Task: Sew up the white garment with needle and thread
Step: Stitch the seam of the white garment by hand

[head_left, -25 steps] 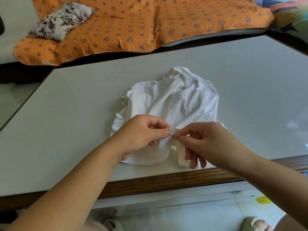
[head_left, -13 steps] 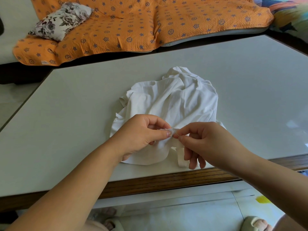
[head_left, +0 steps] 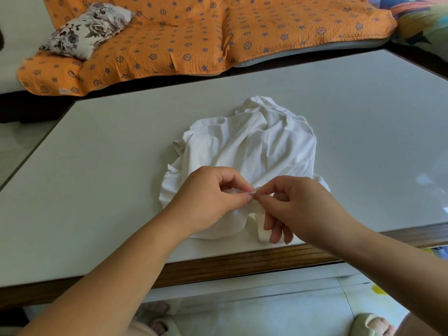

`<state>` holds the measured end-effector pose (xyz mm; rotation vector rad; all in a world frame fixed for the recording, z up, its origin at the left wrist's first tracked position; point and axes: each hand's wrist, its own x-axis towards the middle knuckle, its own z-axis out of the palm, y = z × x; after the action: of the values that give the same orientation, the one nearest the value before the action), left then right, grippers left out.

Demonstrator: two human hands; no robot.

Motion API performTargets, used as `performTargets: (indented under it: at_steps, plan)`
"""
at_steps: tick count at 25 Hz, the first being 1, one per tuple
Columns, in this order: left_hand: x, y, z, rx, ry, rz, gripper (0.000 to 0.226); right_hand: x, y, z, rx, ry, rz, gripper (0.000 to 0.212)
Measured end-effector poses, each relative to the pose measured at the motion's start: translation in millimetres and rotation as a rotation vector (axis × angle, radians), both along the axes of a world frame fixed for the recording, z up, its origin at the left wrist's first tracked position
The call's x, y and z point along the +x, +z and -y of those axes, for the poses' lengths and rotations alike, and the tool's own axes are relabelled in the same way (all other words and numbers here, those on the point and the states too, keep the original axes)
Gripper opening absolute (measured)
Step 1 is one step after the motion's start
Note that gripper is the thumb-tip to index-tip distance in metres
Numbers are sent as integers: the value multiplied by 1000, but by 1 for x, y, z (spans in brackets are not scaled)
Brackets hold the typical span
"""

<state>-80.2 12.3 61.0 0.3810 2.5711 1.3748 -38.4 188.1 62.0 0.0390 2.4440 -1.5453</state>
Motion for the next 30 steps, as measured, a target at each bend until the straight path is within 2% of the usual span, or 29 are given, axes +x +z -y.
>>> performTargets:
  at_steps: [7,10,15,19,23,27,28,30]
  plan:
    - [-1,-4,-3,170,62,106,6,-3,-1,2,-34,-54,-46,13]
    - [-1,-4,-7,180,78,118,9,-3,0,1,-76,-72,-47,13]
    - [6,-3,-11,95,17,6,16,1,2,0,-230,-129,-35,7]
    - [16,-2,-17,-11,21,-125,21,2,2,-2,-257,-107,-35,10]
    - [26,12,-25,-6,66,-88,27,9,9,-4,-199,-103,-120,6]
    - [27,22,-24,-44,61,-14,15,0,21,-15,-20,-182,-258,6]
    - [25,22,-22,-37,58,18,13,-7,22,-20,-93,-223,-230,7]
    - [21,18,-18,-3,48,90,10,-21,26,-30,-444,-282,-67,9]
